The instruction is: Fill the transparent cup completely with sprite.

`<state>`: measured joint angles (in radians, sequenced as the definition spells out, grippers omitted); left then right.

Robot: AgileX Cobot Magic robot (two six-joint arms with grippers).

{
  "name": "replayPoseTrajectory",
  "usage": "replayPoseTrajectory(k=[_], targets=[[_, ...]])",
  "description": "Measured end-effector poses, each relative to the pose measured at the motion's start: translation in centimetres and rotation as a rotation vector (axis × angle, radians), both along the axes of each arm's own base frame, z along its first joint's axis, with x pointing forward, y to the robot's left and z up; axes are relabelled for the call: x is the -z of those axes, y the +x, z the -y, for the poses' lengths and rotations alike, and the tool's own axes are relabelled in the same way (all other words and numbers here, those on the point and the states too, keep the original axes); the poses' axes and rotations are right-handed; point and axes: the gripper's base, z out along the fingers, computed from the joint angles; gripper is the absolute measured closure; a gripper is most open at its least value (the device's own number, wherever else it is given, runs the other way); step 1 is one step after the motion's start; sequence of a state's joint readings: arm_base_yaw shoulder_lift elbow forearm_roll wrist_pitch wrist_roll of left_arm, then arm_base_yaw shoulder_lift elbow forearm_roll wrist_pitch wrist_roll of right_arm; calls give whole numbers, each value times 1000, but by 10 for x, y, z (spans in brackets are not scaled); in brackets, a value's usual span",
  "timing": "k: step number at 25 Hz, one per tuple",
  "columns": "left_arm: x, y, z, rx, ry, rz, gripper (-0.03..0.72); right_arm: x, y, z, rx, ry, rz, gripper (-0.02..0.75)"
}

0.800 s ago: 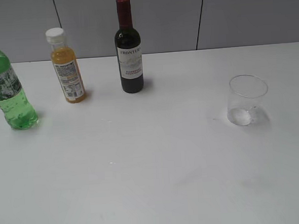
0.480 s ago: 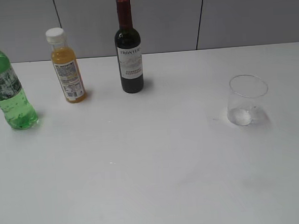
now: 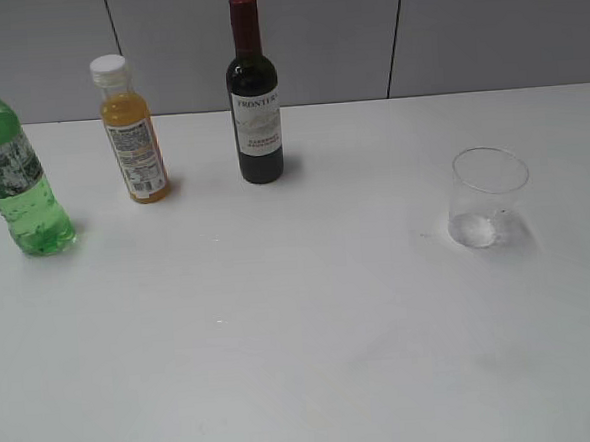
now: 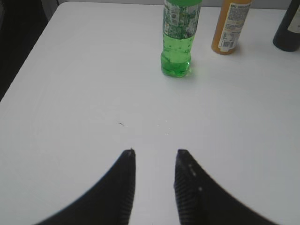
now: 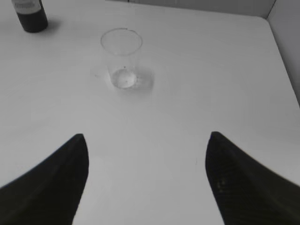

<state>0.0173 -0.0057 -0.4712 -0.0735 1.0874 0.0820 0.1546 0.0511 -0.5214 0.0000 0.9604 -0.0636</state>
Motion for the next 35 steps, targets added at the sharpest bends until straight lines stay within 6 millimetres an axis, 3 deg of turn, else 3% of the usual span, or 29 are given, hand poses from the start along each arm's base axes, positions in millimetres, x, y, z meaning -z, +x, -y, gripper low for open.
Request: replayPoseTrajectory(k=[7, 18, 25, 35], targets=[[0, 0, 0, 0, 0, 0, 453, -15, 7, -1, 0, 31, 201, 146], [0, 0, 0, 0, 0, 0, 453, -12, 32, -5, 0, 61, 395, 146], [0, 0, 0, 0, 0, 0, 453, -17, 73, -12, 0, 68, 374, 139], [0, 0, 0, 0, 0, 0, 453, -7, 139, -21, 7, 74, 351, 145]])
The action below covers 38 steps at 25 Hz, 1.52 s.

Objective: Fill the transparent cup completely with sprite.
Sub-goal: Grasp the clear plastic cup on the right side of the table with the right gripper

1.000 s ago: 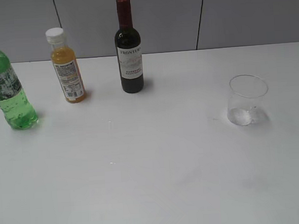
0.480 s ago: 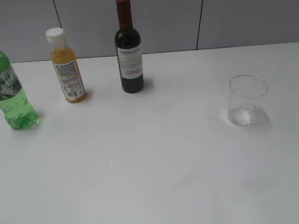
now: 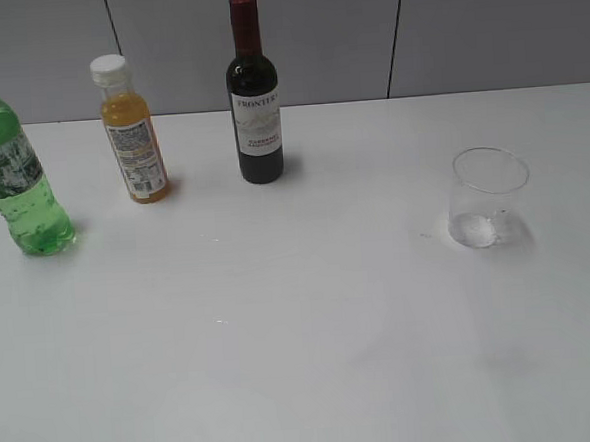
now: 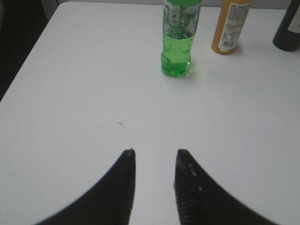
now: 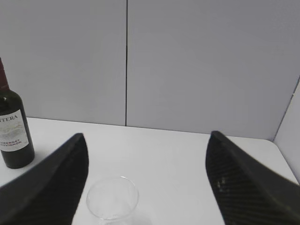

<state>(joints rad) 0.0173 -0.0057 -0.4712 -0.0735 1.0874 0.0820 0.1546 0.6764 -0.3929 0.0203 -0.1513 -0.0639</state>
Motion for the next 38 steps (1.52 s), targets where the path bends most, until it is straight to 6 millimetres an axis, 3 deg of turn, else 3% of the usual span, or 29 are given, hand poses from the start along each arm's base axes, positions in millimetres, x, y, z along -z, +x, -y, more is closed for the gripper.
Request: replayPoseTrajectory(k=[10, 16, 28, 38], targets=[[0, 0, 0, 0, 0, 0, 453, 35, 48, -7, 6, 30, -59, 146], [0, 0, 0, 0, 0, 0, 453, 68, 55, -11, -23, 46, -56, 146], [0, 0, 0, 0, 0, 0, 453, 105, 75, -25, -136, 68, -110, 146], [0, 0, 0, 0, 0, 0, 453, 143, 85, -31, -185, 71, -209, 78]])
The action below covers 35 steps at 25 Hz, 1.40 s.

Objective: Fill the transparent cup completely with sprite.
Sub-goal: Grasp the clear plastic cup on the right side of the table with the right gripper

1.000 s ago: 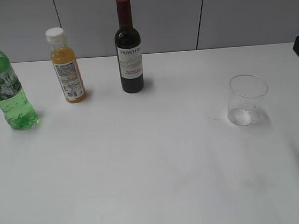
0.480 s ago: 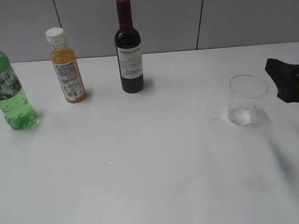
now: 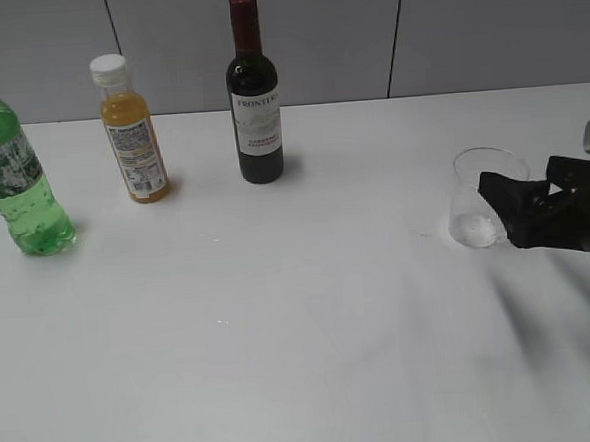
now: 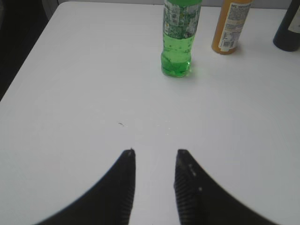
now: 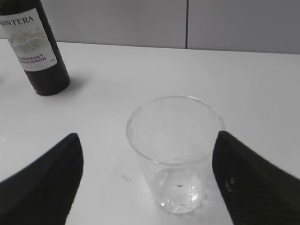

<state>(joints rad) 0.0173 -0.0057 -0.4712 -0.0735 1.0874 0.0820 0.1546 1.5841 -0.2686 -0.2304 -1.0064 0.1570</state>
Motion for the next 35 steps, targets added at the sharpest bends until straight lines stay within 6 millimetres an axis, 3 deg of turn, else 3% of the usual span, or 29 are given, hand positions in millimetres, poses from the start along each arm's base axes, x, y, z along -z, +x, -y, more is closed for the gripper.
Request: replayPoseTrajectory(k=[22, 35], targets=[[0, 0, 0, 0, 0, 0, 453, 80, 5, 3, 38, -55, -191, 73], [0, 0, 0, 0, 0, 0, 453, 92, 47, -4, 30, -47, -129, 73]])
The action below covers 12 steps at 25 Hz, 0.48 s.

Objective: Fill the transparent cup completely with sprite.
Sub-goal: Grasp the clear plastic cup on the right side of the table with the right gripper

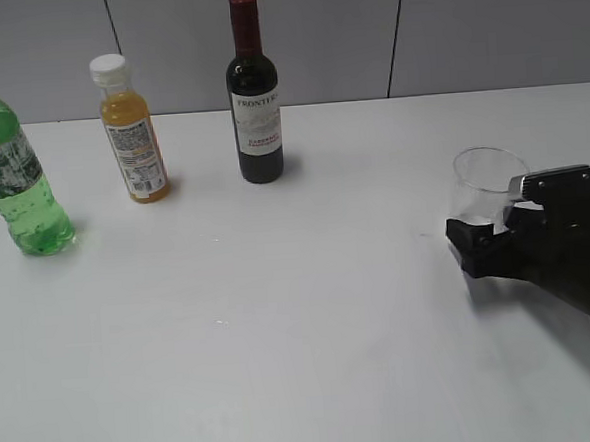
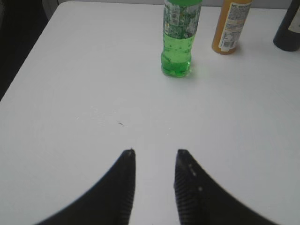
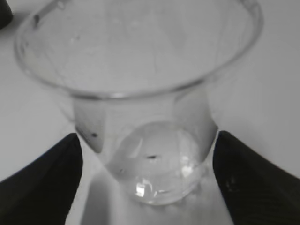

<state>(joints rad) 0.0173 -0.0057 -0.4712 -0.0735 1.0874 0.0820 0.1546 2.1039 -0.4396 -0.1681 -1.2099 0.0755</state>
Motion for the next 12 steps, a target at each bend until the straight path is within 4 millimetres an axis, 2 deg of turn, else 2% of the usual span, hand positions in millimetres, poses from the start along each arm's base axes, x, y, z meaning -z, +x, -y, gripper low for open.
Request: replayPoseTrajectory(k=[5, 12], targets=[[0, 0, 0, 0, 0, 0, 453, 12, 14, -2, -2, -1, 0, 73], [0, 0, 0, 0, 0, 0, 453, 17, 26, -5, -8, 2, 19, 73]])
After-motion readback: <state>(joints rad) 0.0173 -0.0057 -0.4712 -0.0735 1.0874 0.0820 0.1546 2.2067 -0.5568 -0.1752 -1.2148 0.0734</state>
